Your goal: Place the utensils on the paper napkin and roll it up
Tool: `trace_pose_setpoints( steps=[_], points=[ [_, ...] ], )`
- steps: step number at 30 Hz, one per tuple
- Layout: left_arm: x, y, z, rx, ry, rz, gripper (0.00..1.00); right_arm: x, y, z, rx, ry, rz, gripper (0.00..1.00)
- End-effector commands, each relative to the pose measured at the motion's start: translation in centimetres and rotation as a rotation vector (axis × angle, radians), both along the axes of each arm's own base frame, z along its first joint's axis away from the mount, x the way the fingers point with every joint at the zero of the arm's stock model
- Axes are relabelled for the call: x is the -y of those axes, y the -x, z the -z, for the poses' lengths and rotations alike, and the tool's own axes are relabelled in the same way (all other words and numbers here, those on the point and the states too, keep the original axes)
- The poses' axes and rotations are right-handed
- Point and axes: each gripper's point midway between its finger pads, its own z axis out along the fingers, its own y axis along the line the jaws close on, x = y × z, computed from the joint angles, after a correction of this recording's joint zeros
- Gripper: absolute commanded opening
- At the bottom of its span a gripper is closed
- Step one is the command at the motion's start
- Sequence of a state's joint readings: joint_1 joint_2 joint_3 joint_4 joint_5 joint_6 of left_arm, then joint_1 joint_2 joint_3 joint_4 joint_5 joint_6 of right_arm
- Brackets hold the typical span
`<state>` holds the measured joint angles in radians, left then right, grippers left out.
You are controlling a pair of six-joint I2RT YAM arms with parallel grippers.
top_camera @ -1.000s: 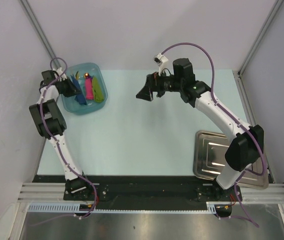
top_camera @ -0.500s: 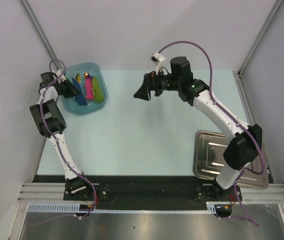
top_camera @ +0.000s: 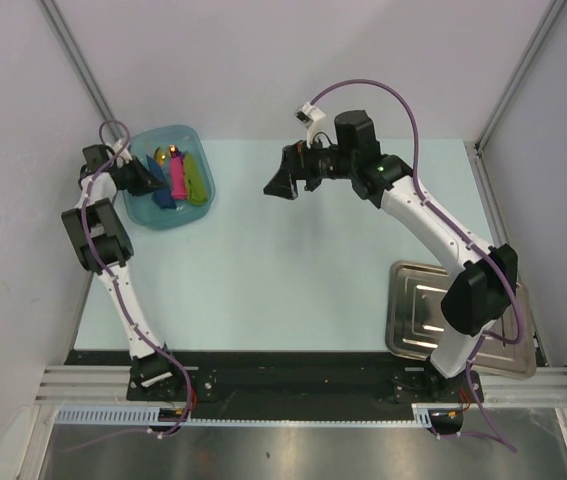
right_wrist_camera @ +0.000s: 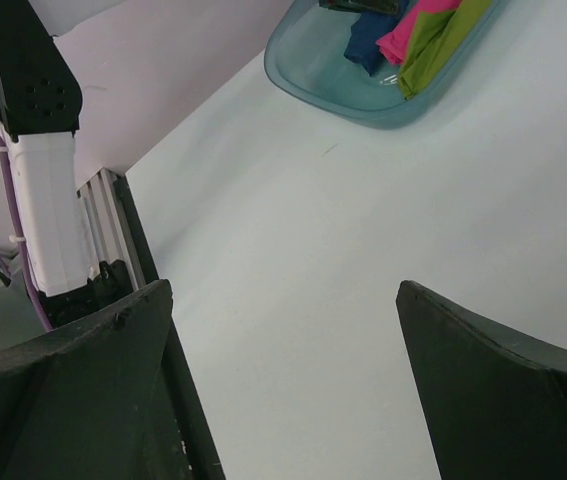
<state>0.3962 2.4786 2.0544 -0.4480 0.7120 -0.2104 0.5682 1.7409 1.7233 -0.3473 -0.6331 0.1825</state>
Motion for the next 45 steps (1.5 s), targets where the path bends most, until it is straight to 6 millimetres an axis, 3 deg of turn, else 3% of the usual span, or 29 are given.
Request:
trace_pose_setpoints(
  steps=[1, 12, 16, 18, 28, 29, 32, 41, 45],
  points=[
    [-0.5, 0.0, 0.0, -0.013, 0.014, -0.009, 0.06, -0.4, -0.2, -2.1, 0.056, -0.021, -0.005, 1.00],
    [-0.2, 1.4, 1.0, -0.078, 0.026, 0.005, 0.09, -0.5, -0.2, -2.2, 0.057, -0.022, -0.007, 1.00],
    [-0.4, 1.7, 1.3, -0.098, 0.022, -0.006, 0.22, -0.6, -0.2, -2.3, 0.056, -0.025, -0.012, 1.00],
    [-0.7, 1.7, 1.0, -0.095, 0.008, -0.015, 0.30, -0.5, -0.2, -2.4, 0.057, -0.027, -0.014, 1.00],
    [-1.8, 1.5, -1.3, -0.070, -0.056, -0.049, 0.38, -0.6, -0.1, -2.6, 0.061, -0.034, -0.019, 1.00],
    [-1.9, 1.5, -1.4, -0.072, -0.061, -0.055, 0.49, -0.6, -0.1, -2.6, 0.061, -0.034, -0.019, 1.00],
    [-1.9, 1.5, -2.0, -0.063, -0.075, -0.057, 0.55, -0.7, 0.0, -2.7, 0.062, -0.036, -0.022, 1.00],
    [-3.4, 1.5, -4.5, -0.024, -0.166, -0.125, 0.59, -0.7, 0.2, -2.9, 0.069, -0.040, -0.035, 1.00],
    [-3.0, 1.6, -5.0, -0.011, -0.169, -0.116, 0.62, -0.7, 0.3, -3.0, 0.076, -0.044, -0.041, 1.00]
  ],
)
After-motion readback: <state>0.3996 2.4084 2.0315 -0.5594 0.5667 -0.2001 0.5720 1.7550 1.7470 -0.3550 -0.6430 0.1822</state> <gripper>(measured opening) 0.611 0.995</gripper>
